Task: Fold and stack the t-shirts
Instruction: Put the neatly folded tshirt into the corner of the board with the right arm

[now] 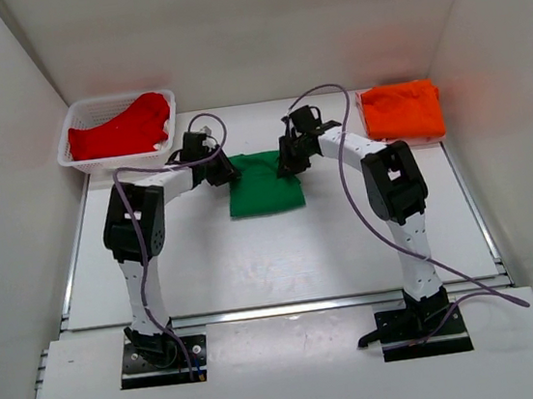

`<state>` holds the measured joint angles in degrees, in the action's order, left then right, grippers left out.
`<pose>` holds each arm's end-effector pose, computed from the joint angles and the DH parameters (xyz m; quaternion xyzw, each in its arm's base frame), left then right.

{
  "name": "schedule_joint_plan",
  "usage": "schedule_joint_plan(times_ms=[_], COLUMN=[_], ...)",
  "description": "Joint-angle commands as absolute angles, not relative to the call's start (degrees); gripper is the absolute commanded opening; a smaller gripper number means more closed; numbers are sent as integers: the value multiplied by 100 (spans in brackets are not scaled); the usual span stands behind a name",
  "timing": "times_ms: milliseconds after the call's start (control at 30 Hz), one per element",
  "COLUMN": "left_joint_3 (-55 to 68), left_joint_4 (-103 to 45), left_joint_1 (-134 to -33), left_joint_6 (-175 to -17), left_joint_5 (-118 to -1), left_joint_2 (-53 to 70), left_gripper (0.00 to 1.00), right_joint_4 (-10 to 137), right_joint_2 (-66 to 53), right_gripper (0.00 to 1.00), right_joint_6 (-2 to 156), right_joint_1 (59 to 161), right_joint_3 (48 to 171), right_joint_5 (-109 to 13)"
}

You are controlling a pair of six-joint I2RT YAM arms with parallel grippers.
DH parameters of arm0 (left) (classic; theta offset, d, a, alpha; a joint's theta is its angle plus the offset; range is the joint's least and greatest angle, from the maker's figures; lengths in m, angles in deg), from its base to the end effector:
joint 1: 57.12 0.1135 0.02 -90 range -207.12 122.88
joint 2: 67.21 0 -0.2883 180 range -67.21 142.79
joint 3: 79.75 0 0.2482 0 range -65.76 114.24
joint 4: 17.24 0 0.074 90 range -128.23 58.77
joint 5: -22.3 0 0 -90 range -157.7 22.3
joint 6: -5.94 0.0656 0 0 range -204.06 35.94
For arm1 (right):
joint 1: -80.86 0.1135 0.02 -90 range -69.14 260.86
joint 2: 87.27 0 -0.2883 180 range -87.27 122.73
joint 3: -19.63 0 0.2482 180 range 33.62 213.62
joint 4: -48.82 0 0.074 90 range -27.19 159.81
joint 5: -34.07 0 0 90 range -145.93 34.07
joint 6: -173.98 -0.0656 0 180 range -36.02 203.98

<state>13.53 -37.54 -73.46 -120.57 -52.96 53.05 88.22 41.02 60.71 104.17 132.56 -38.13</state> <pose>0.4556 -0.1510 0.1489 -0.1157 0.9175 -0.2677 0.2703 0.4666 0.2229 0.1626 -0.0472 0.9416 0.2537 0.2164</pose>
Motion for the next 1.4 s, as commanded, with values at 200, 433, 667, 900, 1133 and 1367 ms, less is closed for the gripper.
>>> schedule_joint_plan(times_ms=[200, 433, 667, 900, 1133, 1367], left_joint_3=[106, -388, -450, -635, -748, -714], left_joint_4=[-3984, -3827, -3826, -3782, -3730, -3747], left_joint_1=[-6758, -6793, -6811, -6863, -6899, -6951], left_joint_6=[-11922, -11798, -11737, -11667, -11675, -11719], left_joint_5=[-4836, -4898, -4828, -4880, -4986, -4960], left_joint_2=[3159, 2534, 2700, 2718, 2876, 3052], left_gripper=[37, 37, 37, 37, 37, 37], right_joint_4=[9867, 9332, 9199, 8227, 7777, 7906], right_joint_2=[3429, 2735, 2593, 2654, 3147, 3884], right_gripper=[0, 0, 0, 1, 0, 0], right_joint_6=[9213, 10049, 10480, 10472, 10244, 9655], right_joint_1=[9212, 8359, 7480, 6918, 6636, 6214], right_joint_3=[14262, 13698, 14040, 13963, 14542, 15436], right_joint_5=[-3957, -4592, -4346, -4065, -3801, -3520])
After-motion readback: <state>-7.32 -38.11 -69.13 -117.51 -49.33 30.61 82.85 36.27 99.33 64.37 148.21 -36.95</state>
